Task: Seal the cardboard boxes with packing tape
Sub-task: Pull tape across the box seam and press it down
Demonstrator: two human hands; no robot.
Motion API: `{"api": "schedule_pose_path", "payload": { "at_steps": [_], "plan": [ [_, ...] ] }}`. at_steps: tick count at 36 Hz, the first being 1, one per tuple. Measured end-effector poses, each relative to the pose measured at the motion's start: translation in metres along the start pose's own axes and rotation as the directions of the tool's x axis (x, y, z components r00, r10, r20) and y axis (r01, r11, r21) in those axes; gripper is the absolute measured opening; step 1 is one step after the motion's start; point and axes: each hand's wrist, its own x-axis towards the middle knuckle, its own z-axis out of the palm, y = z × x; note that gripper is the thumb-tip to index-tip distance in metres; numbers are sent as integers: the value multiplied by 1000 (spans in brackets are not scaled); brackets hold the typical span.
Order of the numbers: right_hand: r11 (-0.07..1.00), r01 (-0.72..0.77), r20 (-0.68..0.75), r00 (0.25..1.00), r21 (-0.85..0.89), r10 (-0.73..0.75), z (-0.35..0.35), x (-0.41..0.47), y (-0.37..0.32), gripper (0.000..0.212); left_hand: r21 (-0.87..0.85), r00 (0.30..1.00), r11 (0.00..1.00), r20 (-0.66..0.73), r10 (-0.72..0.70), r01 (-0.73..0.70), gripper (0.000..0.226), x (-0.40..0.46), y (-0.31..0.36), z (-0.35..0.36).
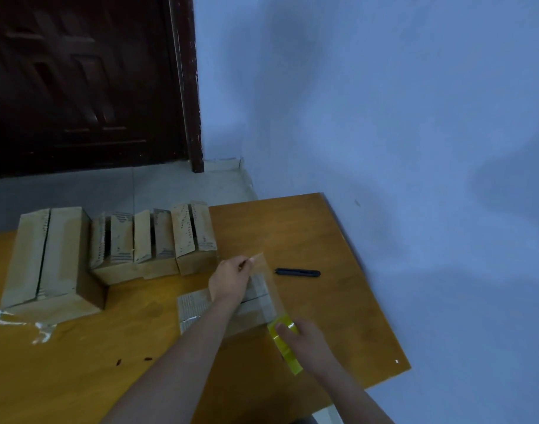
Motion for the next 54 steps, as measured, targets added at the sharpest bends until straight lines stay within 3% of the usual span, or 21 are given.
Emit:
{"api": "schedule_pose_path", "payload": {
  "at_steps": [9, 14, 20, 23, 26, 29, 32, 34, 36, 38, 40, 41, 44, 49, 54],
  "plan": [
    [998, -66, 9, 998, -12, 66, 5, 6, 7, 20, 67, 998, 998, 53, -24, 20, 31, 5, -2, 4],
    [992, -127, 0, 992, 28, 127, 12, 14, 13, 19, 134, 981, 987, 161, -112, 90, 27, 11, 4, 2],
    [987, -130, 35, 991, 98, 127, 13, 16, 17, 20, 35, 862, 944, 396, -315, 329, 16, 27, 9, -4],
    [982, -125, 62, 991, 139, 117, 13, 17, 17, 20, 84, 794, 924, 486, -366, 374, 17, 31, 17, -10],
    [978, -144, 84, 988, 150, 132, 12, 19, 16, 16, 157, 770, 916, 499, -397, 370, 17, 31, 17, -3],
    [978, -137, 83, 989, 155, 125, 12, 20, 16, 17, 170, 771, 915, 494, -401, 367, 33, 31, 13, 4],
    [983, -125, 73, 991, 136, 116, 14, 20, 15, 19, 203, 812, 909, 409, -416, 363, 32, 26, 18, -1],
    [985, -116, 73, 992, 129, 108, 13, 21, 14, 23, 168, 916, 943, 239, -323, 289, 28, 21, 22, -1],
    [983, -108, 71, 993, 147, 98, 13, 22, 15, 26, 53, 998, 997, 13, -58, 57, 29, 10, 21, 0],
    [984, -87, 67, 995, 157, 77, 13, 24, 16, 26, 33, 957, 967, -133, 256, -254, 23, -5, 17, -3],
    [982, -69, 75, 996, 175, 57, 14, 26, 18, 22, 167, 886, 882, -81, 457, -440, 16, -21, 11, -6],
    [982, -63, 79, 996, 179, 49, 15, 26, 19, 22, 221, 870, 848, -2, 494, -481, 16, -30, 10, -8],
    [969, -73, 83, 995, 235, 55, 12, 30, 22, 19, 306, 870, 814, 203, 450, -493, 32, -47, -5, -7],
    [925, -98, 98, 993, 366, 67, 6, 36, 22, 10, 350, 886, 827, 318, 336, -439, 62, -59, -16, -5],
    [955, -76, 119, 992, 287, 43, 10, 35, 33, 15, 415, 870, 776, 350, 347, -475, 80, -61, -19, -2]
  ]
}}
